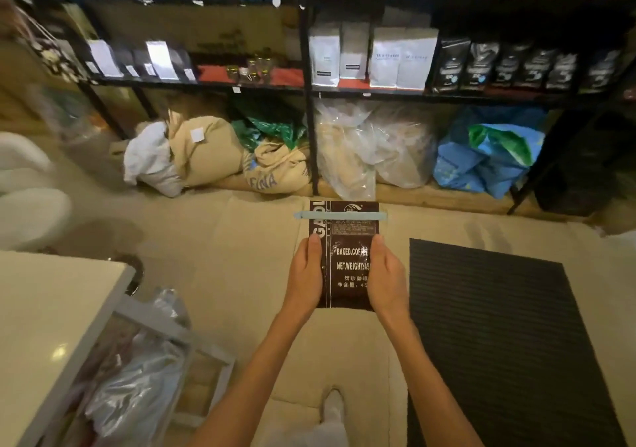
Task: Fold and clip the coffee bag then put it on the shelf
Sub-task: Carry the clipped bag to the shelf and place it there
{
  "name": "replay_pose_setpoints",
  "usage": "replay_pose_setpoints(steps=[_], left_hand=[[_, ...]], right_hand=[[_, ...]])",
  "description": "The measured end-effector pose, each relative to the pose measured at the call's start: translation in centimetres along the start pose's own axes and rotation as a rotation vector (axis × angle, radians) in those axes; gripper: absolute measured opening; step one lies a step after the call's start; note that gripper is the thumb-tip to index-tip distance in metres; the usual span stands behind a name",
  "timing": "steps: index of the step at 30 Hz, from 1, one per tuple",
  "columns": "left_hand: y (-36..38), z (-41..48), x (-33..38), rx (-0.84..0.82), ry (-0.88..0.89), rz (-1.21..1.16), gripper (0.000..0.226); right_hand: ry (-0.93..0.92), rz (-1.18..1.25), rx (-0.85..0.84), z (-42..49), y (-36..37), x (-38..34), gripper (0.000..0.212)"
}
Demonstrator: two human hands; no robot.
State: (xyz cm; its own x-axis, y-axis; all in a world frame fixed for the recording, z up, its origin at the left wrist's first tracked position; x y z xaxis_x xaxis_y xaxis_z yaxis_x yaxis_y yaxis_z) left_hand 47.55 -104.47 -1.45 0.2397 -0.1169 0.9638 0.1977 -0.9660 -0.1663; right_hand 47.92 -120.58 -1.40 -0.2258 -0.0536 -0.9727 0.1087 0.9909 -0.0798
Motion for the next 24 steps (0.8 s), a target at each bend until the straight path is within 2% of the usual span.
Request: replay_pose_setpoints(steps=[6,12,16,20,24], left_hand=[[-5.0,8.8,2.6,0.128,0.013,-0.049,0.041],[-9.3,17.9,3.7,0.246,0.0,-0.058,0.042],[-11.9,25.0,4.0,0.322,-0.004,-0.062,0.04],[-14.6,31.8,4.5,0.409,-0.04,-0.088,0.041],[-18.2,38.1,4.9,0.491,-0.058,-0.072,0.044]], right_hand=[[-0.028,-0.019,-0.102,8.7,7.7,-3.5,0.044],[-0.07,-0.021,-0.196,17.2,14.9,-7.0,0.034],[-0.054,-0.038,-0.251,24.2,20.2,-7.8,0.038],[-0.03,-0.083,-0.329,31.2,25.8,-8.7,0.054],[-0.031,-0.093,-0.422,36.6,31.7,-10.6,0.05]])
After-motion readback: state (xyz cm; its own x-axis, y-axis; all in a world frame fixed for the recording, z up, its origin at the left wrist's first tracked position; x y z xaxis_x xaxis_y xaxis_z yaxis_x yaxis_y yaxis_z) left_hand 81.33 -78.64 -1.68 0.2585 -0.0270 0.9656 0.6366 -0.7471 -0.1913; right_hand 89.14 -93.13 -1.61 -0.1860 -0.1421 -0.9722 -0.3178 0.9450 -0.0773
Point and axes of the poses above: each hand's wrist, its own z-axis towards the middle knuckle, its own y-axis out of the palm, x = y × z, the point moved 10 cm from there along z, towards the middle knuckle, and after that the axes turned 5 degrees about z, right-handed, at the moved point
